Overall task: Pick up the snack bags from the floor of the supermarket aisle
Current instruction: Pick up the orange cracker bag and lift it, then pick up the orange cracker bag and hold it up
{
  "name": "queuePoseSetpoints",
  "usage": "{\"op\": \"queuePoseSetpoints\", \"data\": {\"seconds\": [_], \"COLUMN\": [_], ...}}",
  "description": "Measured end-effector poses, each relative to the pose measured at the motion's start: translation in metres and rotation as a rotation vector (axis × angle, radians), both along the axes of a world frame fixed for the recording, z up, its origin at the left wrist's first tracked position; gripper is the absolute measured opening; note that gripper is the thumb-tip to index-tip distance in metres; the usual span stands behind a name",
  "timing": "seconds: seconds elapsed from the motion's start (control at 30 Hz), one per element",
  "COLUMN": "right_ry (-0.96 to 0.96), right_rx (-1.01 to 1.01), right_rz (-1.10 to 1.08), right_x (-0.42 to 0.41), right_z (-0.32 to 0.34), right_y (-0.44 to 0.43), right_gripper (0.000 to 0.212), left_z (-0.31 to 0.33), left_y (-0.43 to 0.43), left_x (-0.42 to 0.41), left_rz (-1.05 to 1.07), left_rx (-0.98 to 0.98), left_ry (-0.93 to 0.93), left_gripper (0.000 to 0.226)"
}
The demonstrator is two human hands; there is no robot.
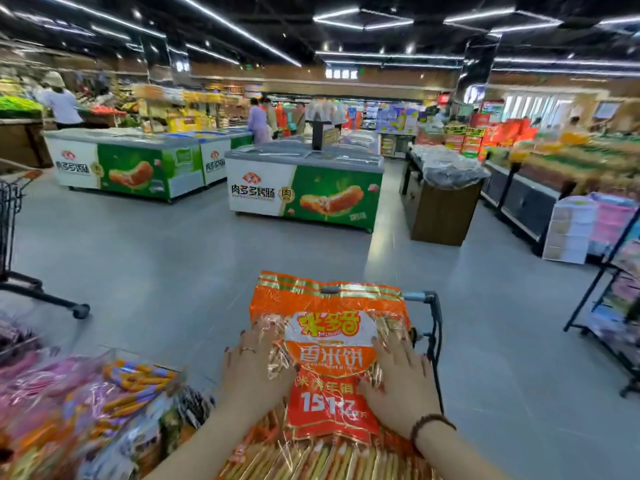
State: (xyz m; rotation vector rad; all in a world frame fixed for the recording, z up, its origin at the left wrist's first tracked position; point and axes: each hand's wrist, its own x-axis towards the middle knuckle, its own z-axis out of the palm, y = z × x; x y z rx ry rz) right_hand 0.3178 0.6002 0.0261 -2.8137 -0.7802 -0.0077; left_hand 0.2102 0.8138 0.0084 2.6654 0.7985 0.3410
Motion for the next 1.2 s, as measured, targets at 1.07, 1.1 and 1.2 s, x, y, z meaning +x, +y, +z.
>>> {"op": "queuePoseSetpoints", "data": {"seconds": [1.07, 1.1, 1.2], "right_ry": [0.029, 0.014, -0.053], "right_rx": [0.097, 0.097, 0.032], "right_rz": [0.675, 0.746, 0.921], "right_x": [-0.098, -0.109, -0.146], "right_z": [0.039, 0.039, 0.039], "right_y": [-0.022, -0.024, -0.033], "right_gripper": [0.067, 0.07, 0.049], "left_z": [0.05, 0.054, 0.059], "left_y": [-0.098, -0.109, -0.149], "left_x": [-0.159, -0.177, -0.235], "left_rz": [0.232, 0.284, 0.461], "left_rx": [0.338, 0.342, 0.326], "left_ry": [0.088, 0.081, 0.137], "left_gripper": [0.054, 0.05, 0.036]}}
